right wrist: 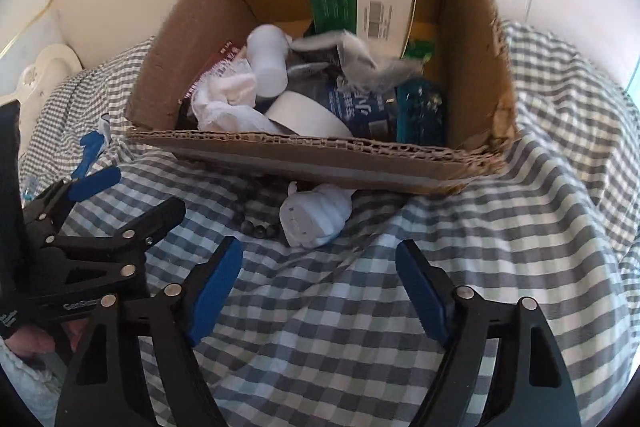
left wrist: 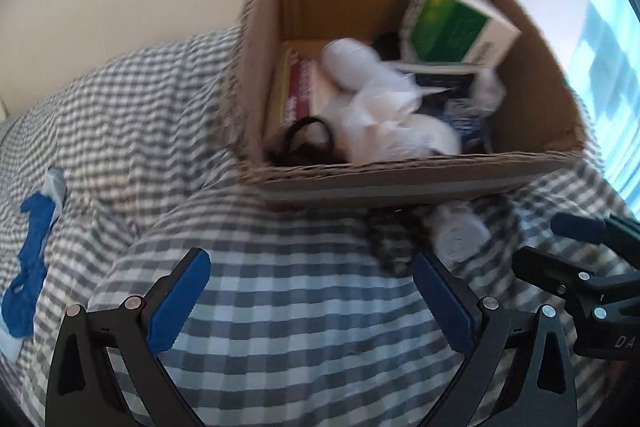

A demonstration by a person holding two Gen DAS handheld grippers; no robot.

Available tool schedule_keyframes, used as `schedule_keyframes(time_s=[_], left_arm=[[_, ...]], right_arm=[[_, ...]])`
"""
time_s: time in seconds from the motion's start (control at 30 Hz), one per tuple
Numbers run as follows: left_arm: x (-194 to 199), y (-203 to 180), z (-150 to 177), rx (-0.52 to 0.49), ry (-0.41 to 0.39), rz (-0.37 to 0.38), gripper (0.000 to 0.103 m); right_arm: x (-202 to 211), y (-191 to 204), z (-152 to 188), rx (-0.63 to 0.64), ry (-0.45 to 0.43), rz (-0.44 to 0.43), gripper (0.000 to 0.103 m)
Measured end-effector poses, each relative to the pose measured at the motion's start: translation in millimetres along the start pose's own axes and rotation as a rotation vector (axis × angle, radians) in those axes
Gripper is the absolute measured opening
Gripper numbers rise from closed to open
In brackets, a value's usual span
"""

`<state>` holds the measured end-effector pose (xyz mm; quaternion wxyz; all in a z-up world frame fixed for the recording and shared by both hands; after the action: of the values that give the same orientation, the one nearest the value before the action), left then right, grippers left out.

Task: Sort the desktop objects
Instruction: 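Move both open grippers back toward the white figurine and bead string, then grasp the white figurine with the right gripper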

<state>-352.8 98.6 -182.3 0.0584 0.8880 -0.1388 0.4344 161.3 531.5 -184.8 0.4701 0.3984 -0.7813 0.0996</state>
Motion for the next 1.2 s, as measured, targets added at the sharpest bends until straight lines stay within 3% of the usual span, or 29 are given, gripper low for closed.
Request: schedule_keyframes(time_s=[0.1,0.2,0.3,0.67,0.9,0.93,1.0,1.2], left_arm=[[-6,18,1,0.077,0.019,-0.04,0.103],[-5,35,1,0.163,0.025,-0.044,0.103],[-2,41,1,0.202,0.011,-0.036,0.103],[-9,36,3,0.182,0.035,-0.047,0.103],[-15,38,6,0.177,0.054,-0.048,0.103],[-14,38,6,0.174,0.054,-0.05,0.103],[-14,37,7,0.167,0.054,-0.05,0.103],[-11,26,11,0.116,0.063,-0.037,0.103]], right_arm=[[-22,-3,0,-0.048,0.039,-0.013,0.066],[-46,0,3,-0.05,0.088,0.0,0.061],[-57,7,-1,-0.034,0.083,0.009,0.061],[-102,-3,-10,-0.173,0.082,0.039,0.067],[-112,-9,-18,-0.182,0.048,0.105,0.067],[-113,-10,-18,-0.181,0.05,0.115,0.065],[-113,-11,-15,-0.169,0.062,0.135,0.052],[-97,-13,-8,-0.184,0.098,0.096,0.051]])
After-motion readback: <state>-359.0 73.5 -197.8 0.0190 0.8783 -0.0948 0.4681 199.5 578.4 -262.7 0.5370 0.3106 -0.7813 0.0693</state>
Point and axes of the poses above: each gripper's, at about its wrist camera, not at the fingertips, and x roughly against the way its jaws point, y to its left, z to its underside, the point moved 7 cm from there along -x, roughly the way its jaws point, and after that the axes turned 1 degree about y, right-handed, at the moved point
